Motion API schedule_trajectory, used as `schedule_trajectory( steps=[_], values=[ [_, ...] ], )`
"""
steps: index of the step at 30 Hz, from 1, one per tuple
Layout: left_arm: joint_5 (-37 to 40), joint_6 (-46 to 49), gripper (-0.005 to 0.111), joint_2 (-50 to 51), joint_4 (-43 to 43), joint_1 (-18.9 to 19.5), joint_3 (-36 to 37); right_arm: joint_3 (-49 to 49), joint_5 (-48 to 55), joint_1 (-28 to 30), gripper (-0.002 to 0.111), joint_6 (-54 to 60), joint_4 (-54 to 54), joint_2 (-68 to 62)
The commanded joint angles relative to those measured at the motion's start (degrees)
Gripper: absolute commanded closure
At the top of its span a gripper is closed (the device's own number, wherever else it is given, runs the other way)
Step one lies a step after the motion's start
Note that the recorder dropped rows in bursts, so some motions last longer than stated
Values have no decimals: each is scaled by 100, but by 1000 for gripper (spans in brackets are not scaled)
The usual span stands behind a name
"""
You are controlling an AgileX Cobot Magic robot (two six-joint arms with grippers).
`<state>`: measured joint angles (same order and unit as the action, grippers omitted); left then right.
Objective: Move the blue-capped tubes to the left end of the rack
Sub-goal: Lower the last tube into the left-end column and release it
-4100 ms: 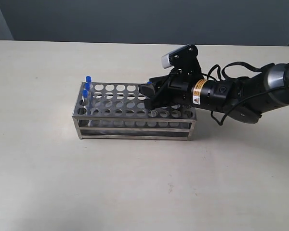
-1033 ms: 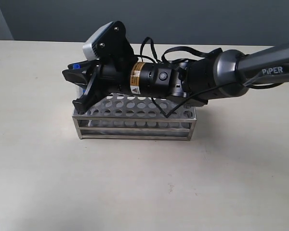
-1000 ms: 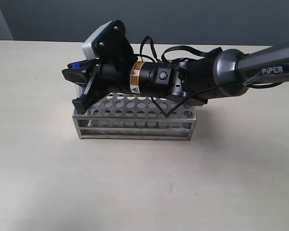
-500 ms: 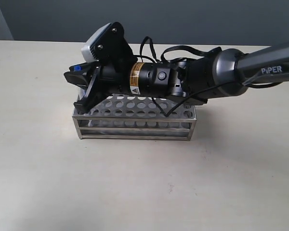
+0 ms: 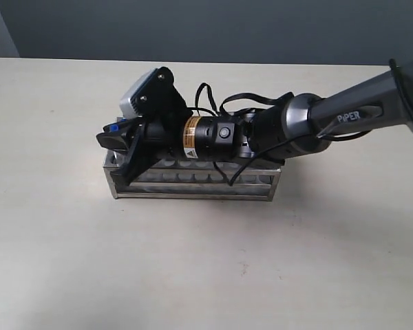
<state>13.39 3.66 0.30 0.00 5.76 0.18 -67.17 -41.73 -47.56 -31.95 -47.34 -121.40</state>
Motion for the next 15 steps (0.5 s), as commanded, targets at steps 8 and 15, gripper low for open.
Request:
schedule_trajectory(
  steps=[8, 15],
  values=[
    [-9, -3, 106, -30, 0, -23, -18, -12, -243, 5, 99, -9, -178, -212],
    [-9, -3, 106, -30, 0, -23, -18, -12, -314, 5, 73, -9, -342, -212]
  ],
)
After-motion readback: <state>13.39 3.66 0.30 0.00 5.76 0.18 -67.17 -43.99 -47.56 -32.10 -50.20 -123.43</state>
